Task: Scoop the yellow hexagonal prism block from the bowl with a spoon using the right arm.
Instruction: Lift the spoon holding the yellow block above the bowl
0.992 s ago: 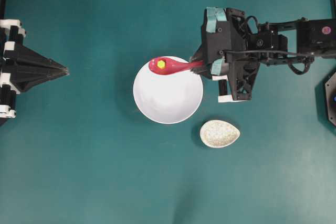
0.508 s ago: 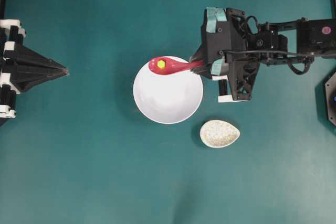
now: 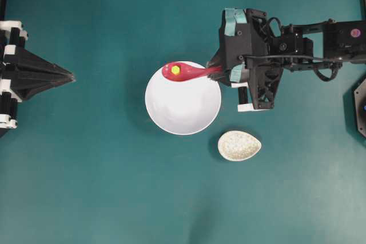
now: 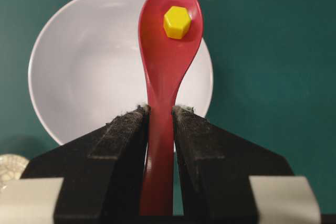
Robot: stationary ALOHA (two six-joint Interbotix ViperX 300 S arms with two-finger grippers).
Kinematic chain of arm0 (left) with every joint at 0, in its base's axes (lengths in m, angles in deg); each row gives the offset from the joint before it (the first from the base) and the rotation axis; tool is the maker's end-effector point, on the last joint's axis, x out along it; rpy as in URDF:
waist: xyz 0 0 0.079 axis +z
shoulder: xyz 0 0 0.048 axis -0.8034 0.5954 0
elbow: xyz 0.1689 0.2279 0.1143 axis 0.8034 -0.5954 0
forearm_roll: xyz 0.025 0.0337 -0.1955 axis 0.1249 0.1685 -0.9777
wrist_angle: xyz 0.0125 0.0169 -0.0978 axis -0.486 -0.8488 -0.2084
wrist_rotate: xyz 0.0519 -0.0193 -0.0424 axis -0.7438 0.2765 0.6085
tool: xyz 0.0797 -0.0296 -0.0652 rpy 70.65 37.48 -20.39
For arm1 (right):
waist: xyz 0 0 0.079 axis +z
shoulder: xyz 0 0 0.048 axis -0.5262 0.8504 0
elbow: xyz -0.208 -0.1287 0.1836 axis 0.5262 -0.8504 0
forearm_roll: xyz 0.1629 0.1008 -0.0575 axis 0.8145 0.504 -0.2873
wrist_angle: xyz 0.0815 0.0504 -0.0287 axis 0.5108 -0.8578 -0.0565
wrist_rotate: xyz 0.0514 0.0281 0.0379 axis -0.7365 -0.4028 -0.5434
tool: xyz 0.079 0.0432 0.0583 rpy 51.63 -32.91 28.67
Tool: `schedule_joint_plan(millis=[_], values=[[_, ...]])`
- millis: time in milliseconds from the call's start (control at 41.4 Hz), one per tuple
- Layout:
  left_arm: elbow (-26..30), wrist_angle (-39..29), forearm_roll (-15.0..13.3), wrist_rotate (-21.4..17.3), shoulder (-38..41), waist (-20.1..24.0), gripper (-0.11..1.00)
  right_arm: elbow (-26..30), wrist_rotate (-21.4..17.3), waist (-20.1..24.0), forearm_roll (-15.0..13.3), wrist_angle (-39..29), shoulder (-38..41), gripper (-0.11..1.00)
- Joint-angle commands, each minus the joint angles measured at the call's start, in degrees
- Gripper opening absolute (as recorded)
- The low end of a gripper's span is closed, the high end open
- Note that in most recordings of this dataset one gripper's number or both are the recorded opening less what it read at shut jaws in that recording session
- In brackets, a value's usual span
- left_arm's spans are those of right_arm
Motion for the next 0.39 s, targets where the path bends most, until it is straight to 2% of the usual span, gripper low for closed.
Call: schedule_joint_plan(millis=[0, 363], values=[[1.49, 0.62, 0.18, -0.09, 0.62, 0.0, 0.0, 1.23, -0.09, 0.0, -0.18, 0.44, -1.49, 0.24], [1.41, 0.26, 0.09, 0.0, 0.62, 0.0, 0.0, 1.05, -0.18, 0.0, -0.18, 0.26, -1.49, 0.24]])
